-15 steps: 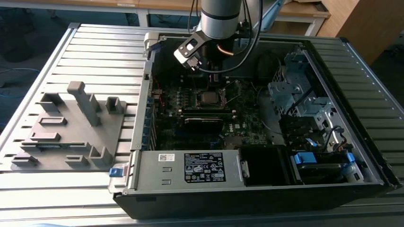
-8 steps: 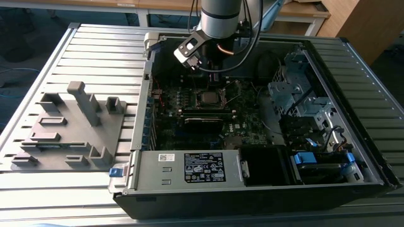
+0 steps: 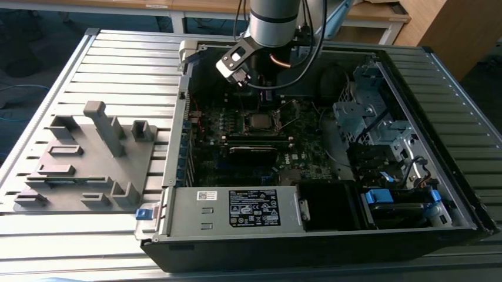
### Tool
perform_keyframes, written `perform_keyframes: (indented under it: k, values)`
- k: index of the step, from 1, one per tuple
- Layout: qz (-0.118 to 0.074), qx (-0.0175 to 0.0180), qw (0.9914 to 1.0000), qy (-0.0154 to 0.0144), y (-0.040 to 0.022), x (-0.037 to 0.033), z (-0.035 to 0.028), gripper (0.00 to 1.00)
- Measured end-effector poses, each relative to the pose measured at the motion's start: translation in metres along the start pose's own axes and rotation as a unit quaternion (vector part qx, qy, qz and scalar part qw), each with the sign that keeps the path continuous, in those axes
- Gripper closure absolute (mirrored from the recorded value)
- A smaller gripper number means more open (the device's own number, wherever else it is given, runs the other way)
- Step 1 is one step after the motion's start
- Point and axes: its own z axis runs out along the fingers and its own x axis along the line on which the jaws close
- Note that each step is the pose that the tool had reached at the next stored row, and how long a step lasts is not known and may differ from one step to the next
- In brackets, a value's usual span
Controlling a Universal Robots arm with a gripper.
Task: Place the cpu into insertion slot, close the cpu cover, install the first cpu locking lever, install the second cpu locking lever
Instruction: 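Close the cpu cover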
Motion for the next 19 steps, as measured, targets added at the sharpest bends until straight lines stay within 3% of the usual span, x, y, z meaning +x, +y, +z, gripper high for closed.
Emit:
perform_keyframes:
  k: [19]
  values:
    - [0.0, 0.0001, 1.0, -0.0001, 0.0003, 0.0001, -0.0077, 0.89]
